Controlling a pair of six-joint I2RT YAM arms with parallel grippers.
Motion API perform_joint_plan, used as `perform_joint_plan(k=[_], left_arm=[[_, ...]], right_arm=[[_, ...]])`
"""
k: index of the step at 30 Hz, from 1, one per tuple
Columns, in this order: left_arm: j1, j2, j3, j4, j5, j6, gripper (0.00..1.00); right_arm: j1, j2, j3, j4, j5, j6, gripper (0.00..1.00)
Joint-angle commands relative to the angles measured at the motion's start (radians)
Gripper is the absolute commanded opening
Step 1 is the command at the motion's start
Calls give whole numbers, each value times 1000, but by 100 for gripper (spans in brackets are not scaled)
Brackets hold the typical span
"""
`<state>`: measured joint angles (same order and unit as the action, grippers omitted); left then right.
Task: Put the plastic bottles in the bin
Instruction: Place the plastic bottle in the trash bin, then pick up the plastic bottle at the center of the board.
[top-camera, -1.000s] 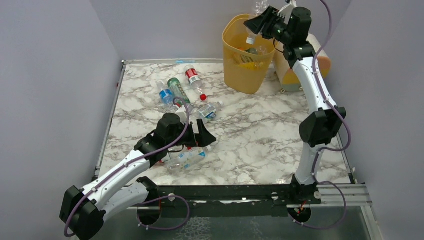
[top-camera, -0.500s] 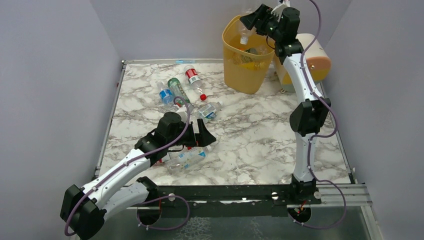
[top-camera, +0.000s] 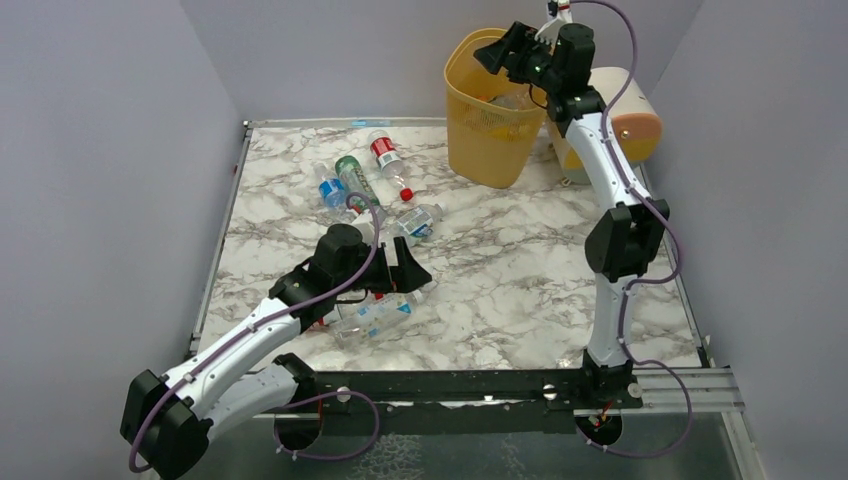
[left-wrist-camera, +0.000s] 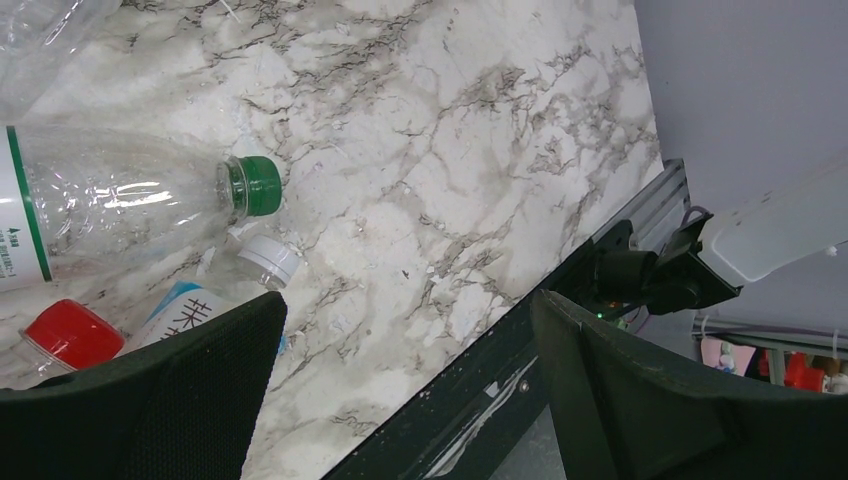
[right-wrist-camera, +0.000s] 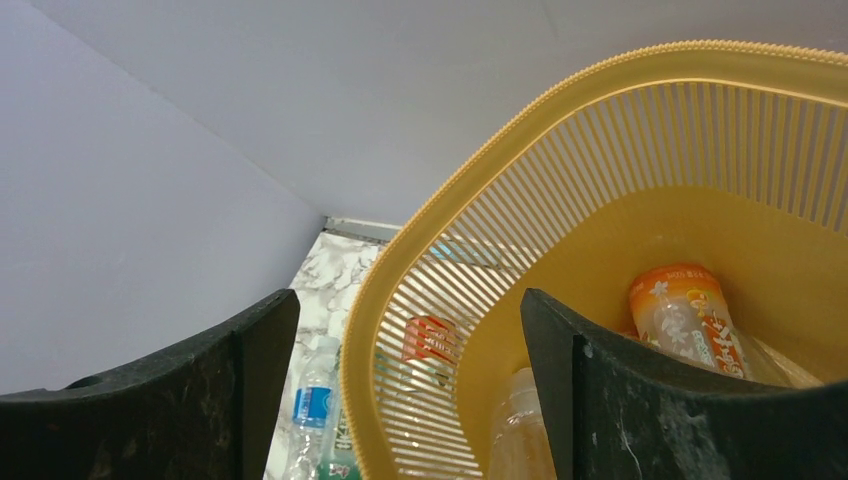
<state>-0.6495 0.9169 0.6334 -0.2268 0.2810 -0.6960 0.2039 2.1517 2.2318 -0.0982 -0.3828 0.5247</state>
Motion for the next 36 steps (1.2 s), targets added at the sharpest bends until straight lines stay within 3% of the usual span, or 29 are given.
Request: perform_joint_plan(k=[1, 12, 21, 26, 36], left_arm=[[-4, -30, 13, -13, -28, -5, 99], [-4, -58, 51, -95, -59, 23, 99], [-4, -93, 138, -341, -166, 95, 99], [-4, -43, 154, -429, -219, 122, 99], [-4, 151, 195, -448, -219, 175, 99]], right_arm=[[4, -152, -57, -4, 5, -23, 85], [5, -495, -352, -57, -80, -26, 85], [6, -740, -749, -63, -166, -11, 86], [7, -822, -894, -59, -206, -5, 86], [11, -923, -1069, -88, -241, -37, 86]])
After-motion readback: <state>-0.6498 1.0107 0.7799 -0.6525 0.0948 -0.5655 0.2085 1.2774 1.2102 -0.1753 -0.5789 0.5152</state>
